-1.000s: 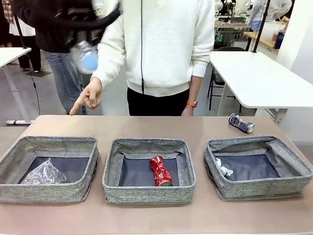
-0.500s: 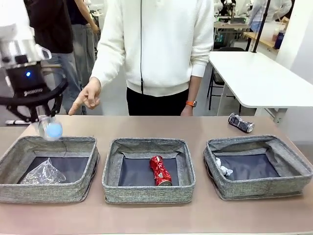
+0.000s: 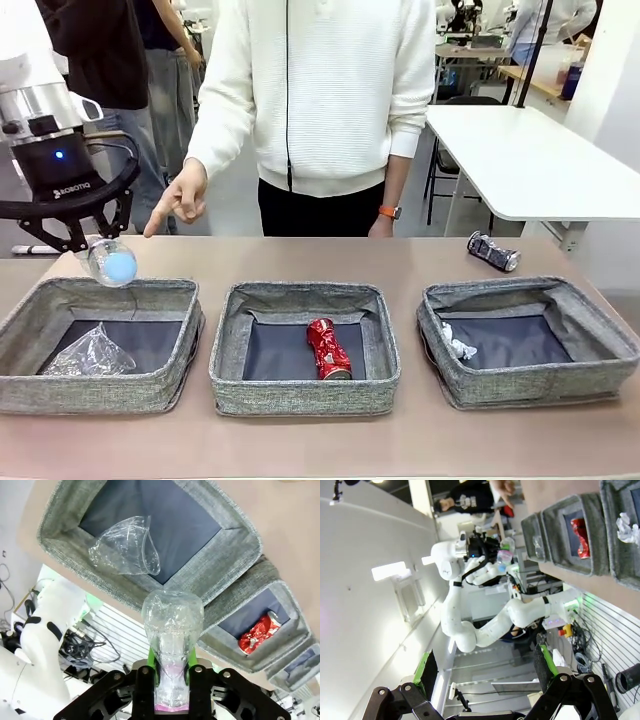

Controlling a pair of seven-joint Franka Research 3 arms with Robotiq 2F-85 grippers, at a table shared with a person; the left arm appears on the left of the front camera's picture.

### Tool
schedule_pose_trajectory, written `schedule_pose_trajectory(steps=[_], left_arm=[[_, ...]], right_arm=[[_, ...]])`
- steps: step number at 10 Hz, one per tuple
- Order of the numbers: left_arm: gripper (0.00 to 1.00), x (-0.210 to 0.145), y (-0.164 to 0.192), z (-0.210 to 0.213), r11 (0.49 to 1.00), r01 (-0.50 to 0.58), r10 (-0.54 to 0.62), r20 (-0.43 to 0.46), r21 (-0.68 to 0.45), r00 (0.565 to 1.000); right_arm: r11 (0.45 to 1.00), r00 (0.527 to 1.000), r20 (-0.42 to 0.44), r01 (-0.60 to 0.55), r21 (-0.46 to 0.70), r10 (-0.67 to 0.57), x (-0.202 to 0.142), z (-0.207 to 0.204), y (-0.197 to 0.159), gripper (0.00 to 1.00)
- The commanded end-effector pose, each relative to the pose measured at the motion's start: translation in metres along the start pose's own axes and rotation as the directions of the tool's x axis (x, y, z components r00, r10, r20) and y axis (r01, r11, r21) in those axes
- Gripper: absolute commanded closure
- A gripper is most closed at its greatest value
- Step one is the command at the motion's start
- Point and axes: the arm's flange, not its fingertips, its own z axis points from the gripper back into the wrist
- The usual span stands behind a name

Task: Sort the waste into the appropriate baskets.
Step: Place the picked waste into the Fabric basket indicated by the person.

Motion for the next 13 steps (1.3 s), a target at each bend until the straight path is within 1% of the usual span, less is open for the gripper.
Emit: schedule_pose_trajectory(steps=[1,2,6,8,9,10,11,12,13], left_arm=[[0.20,0.000,-0.003,0.001,1.000,-0.008,0.008,0.020,-0.022,1.000],[0.00,0.001,0.000,0.002,0.999,-0.019,0.020,0.033,-0.028,0.999],[0.00,0.001,0.000,0.005,0.999,-0.028,0.029,0.044,-0.037,0.999],[0.00,0.000,0.002,0.009,0.998,-0.023,0.026,0.042,-0.061,0.999],[0.00,-0.003,0.002,0.015,0.993,0.017,-0.016,0.013,-0.117,1.000],[0.00,-0.013,0.000,0.029,0.965,0.120,-0.131,-0.033,-0.231,0.991],[0.00,-0.031,-0.003,0.052,0.836,0.316,-0.385,-0.070,-0.449,0.920],[0.00,-0.042,0.001,0.074,0.588,0.443,-0.632,-0.043,-0.677,0.773],[0.00,-0.041,0.011,0.090,0.304,0.405,-0.798,0.001,-0.862,0.602]], right_arm=[[1.000,1.000,0.000,0.007,0.011,-0.007,-0.001,0.001,0.006,0.00],[1.000,1.000,0.000,0.007,0.011,-0.007,-0.001,0.001,0.006,0.00],[1.000,1.000,0.000,0.007,0.011,-0.007,-0.001,0.001,0.006,0.00],[1.000,1.000,0.000,0.007,0.011,-0.007,-0.001,0.001,0.006,0.00],[1.000,1.000,0.000,0.007,0.011,-0.007,-0.001,0.001,0.006,0.00],[1.000,1.000,0.000,0.007,0.011,-0.007,-0.001,0.001,0.006,0.00],[1.000,1.000,0.000,0.007,0.011,-0.007,-0.001,0.001,0.006,0.00],[1.000,1.000,0.000,0.007,0.011,-0.007,-0.001,0.001,0.006,0.00],[1.000,1.000,0.000,0.007,0.011,-0.007,-0.001,0.001,0.006,0.00]])
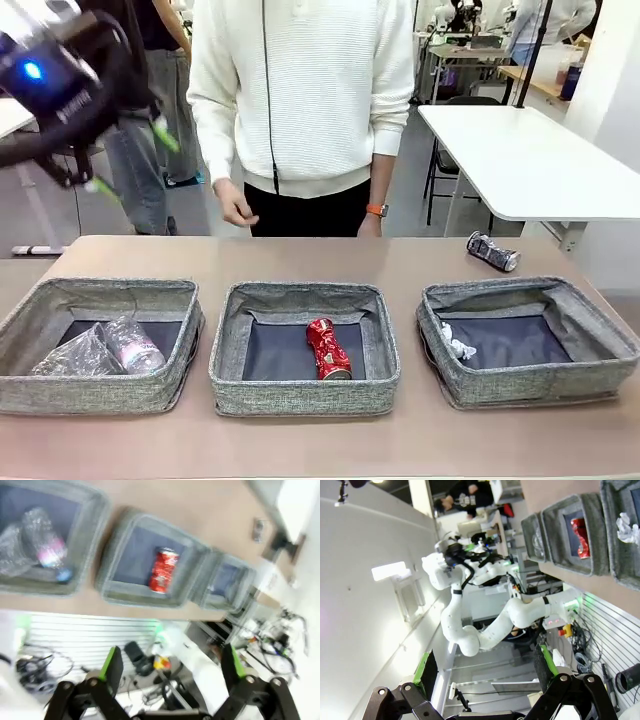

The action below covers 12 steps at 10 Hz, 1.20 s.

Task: Sort the waste into the appropriate baskets.
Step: Place the picked waste into the Fabric basket indicated by the person.

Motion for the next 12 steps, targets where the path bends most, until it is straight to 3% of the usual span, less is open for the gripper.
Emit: schedule_pose_trajectory(steps=[1,2,4,5,8,9,11,12], left_arm=[[0.00,0.005,0.019,0.018,0.731,0.262,-0.528,-0.278,-0.630,0.802],[0.00,0.013,0.033,0.028,0.728,0.198,-0.483,-0.286,-0.656,0.828],[0.00,0.029,0.084,0.053,0.684,0.144,-0.396,-0.198,-0.715,0.897],[0.00,0.031,0.111,0.062,0.697,0.149,-0.354,-0.156,-0.702,0.922],[0.00,0.013,0.182,0.066,0.852,0.196,-0.278,-0.102,-0.486,0.955],[0.00,0.009,0.203,0.065,0.861,0.143,-0.221,-0.107,-0.487,0.969],[0.00,0.006,0.236,0.061,0.828,0.042,-0.126,-0.112,-0.559,0.986],[0.00,0.010,0.237,0.056,0.811,-0.032,-0.080,-0.166,-0.584,0.983]], right_arm=[[1.000,1.000,0.000,0.007,0.011,-0.007,-0.001,0.001,0.006,0.00],[1.000,1.000,0.000,0.007,0.011,-0.007,-0.001,0.001,0.006,0.00],[1.000,1.000,0.000,0.007,0.011,-0.007,-0.001,0.001,0.006,0.00],[1.000,1.000,0.000,0.007,0.011,-0.007,-0.001,0.001,0.006,0.00],[1.000,1.000,0.000,0.007,0.011,-0.007,-0.001,0.001,0.006,0.00],[1.000,1.000,0.000,0.007,0.011,-0.007,-0.001,0.001,0.006,0.00],[1.000,1.000,0.000,0.007,0.011,-0.007,-0.001,0.001,0.006,0.00],[1.000,1.000,0.000,0.007,0.011,-0.007,-0.001,0.001,0.006,0.00]])
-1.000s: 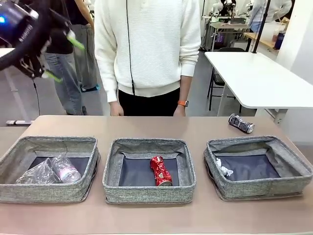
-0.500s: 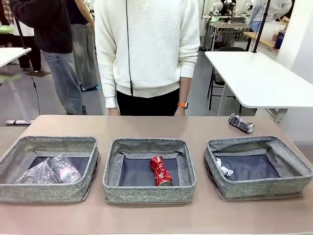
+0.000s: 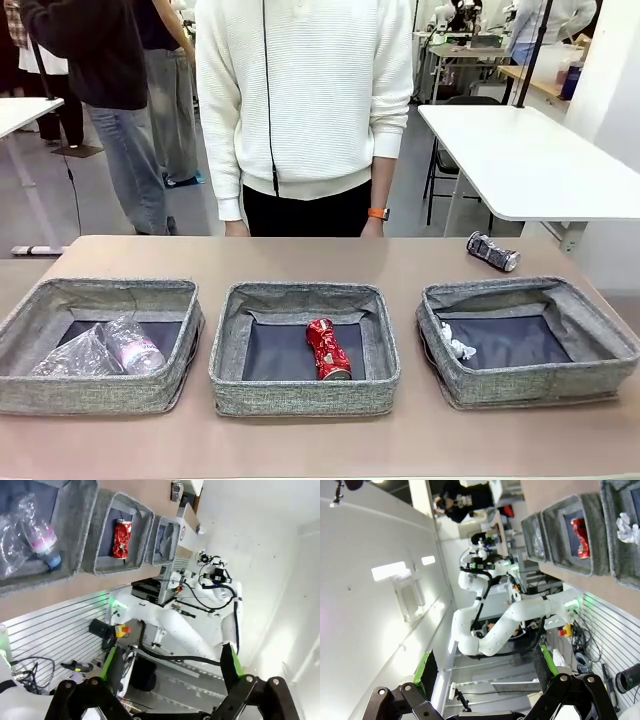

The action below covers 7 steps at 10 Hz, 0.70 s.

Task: Sort the waste into the appropriate baskets.
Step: Place the picked waste into the Fabric basket indicated by the person.

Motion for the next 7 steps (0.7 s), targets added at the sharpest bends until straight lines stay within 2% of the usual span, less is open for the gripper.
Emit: schedule_pose_trajectory(steps=[1,7], left_arm=[[0.00,0.0015,-0.0122,-0.0009,0.999,0.041,-0.040,-0.007,0.026,0.999],[0.00,0.0015,-0.0122,-0.0009,0.999,0.041,-0.040,-0.007,0.026,0.999]], right_arm=[[1.000,1.000,-0.001,0.007,0.011,-0.007,-0.0012,0.0006,0.0058,0.00],[1.000,1.000,-0.001,0.007,0.011,-0.007,-0.0012,0.0006,0.0058,0.00]])
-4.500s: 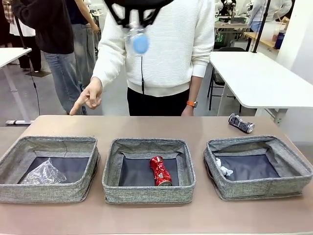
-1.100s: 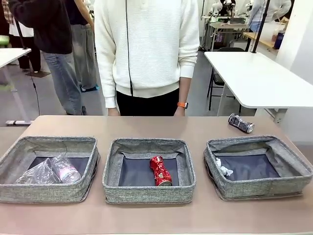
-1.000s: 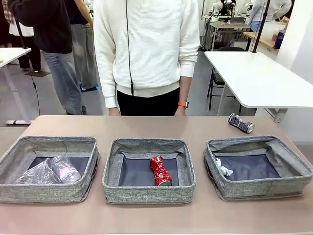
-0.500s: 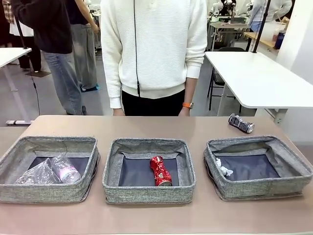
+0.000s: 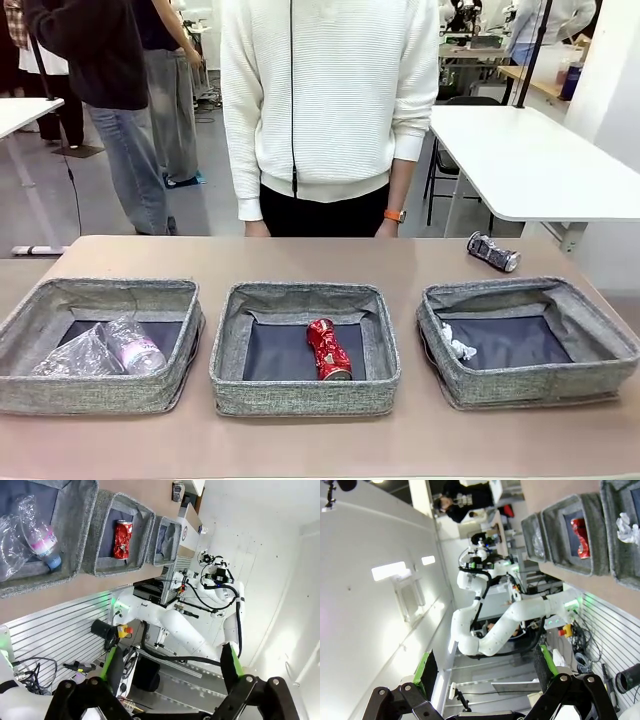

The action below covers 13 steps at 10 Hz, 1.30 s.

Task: Sort the waste into the appropriate baskets.
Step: Place the picked waste into the Fabric basket indicated by the person, then pick up the waste item pointed out by the person.

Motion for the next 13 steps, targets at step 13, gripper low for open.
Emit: schedule_pose_trajectory(steps=[13], left_arm=[[0.00,0.0001,-0.0006,0.0001,1.000,0.015,-0.015,-0.006,0.000,1.000]], right_arm=[[1.000,1.000,-0.001,0.007,0.011,-0.007,-0.0012,0.0007,0.0058,0.00]])
